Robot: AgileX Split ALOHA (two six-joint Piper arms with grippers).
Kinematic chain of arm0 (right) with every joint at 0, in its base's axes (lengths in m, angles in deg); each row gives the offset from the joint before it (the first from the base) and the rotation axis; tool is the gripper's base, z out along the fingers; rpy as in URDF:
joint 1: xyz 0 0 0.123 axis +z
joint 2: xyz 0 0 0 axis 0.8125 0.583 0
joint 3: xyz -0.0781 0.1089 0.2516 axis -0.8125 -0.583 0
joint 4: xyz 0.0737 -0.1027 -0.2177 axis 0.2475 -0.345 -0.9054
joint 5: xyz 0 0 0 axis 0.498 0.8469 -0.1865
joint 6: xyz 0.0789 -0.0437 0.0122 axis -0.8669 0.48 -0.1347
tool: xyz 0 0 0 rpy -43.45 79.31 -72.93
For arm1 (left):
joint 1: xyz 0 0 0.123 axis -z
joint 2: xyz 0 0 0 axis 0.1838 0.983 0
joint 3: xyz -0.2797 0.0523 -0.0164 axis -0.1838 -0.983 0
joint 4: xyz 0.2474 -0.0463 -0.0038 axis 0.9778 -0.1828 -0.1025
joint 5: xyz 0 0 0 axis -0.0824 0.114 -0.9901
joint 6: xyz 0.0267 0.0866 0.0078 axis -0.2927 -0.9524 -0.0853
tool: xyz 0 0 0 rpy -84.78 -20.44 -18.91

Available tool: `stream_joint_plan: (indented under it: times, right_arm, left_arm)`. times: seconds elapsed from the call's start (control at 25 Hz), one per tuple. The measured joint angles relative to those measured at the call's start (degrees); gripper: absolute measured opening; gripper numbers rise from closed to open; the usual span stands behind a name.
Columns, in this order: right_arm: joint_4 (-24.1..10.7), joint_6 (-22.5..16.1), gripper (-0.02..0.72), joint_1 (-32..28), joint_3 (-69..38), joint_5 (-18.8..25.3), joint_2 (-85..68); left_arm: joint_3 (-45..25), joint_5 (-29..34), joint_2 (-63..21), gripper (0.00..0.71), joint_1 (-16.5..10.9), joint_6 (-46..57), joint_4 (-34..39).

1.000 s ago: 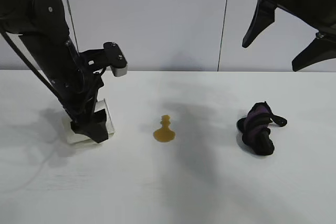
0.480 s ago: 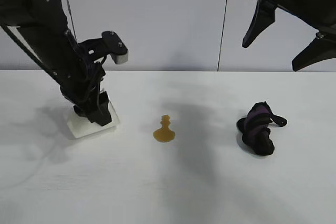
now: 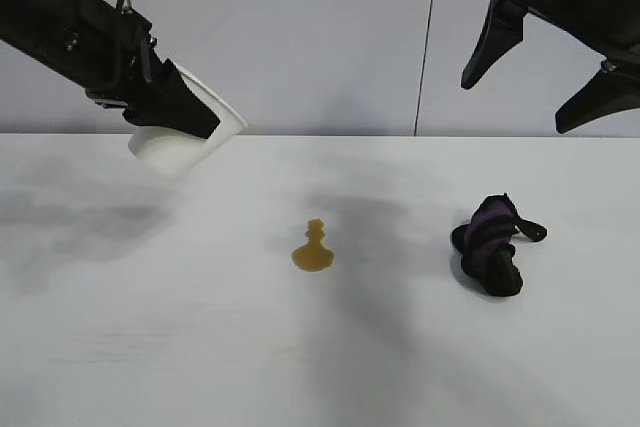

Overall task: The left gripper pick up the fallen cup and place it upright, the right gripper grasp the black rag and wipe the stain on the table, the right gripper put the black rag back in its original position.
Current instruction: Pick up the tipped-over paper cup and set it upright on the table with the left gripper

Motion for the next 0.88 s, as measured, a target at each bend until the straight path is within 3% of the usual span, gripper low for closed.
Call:
stream_joint_plan:
  times: [0.28,0.88]
  right_arm:
    - [0.0,0.09,0.61,0.0,0.0,-0.02,0.0]
    - [0.0,1.67,0.61,0.0,0.0,-0.28,0.0]
  left_arm:
    - [-0.33,10.31,9.01,0.377,-0.05,-6.12,-1.06]
    - [-0.33,10.79,17.52,0.375,-0.71,-15.36,-1.67]
